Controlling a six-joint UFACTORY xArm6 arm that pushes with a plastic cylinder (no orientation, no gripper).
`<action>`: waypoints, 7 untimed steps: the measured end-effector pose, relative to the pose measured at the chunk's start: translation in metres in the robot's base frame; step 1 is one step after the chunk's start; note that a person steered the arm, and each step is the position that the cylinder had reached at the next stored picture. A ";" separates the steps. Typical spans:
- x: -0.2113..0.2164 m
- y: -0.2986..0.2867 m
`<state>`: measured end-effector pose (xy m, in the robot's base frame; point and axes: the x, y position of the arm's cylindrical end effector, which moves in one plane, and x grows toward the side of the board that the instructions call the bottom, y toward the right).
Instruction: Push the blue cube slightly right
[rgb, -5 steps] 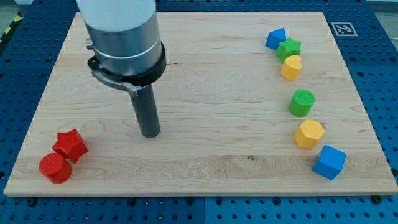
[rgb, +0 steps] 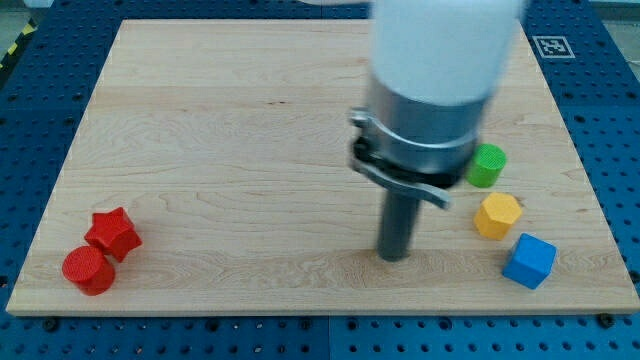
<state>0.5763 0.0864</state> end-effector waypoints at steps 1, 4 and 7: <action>0.004 0.028; 0.023 0.075; 0.020 0.075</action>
<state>0.5959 0.1612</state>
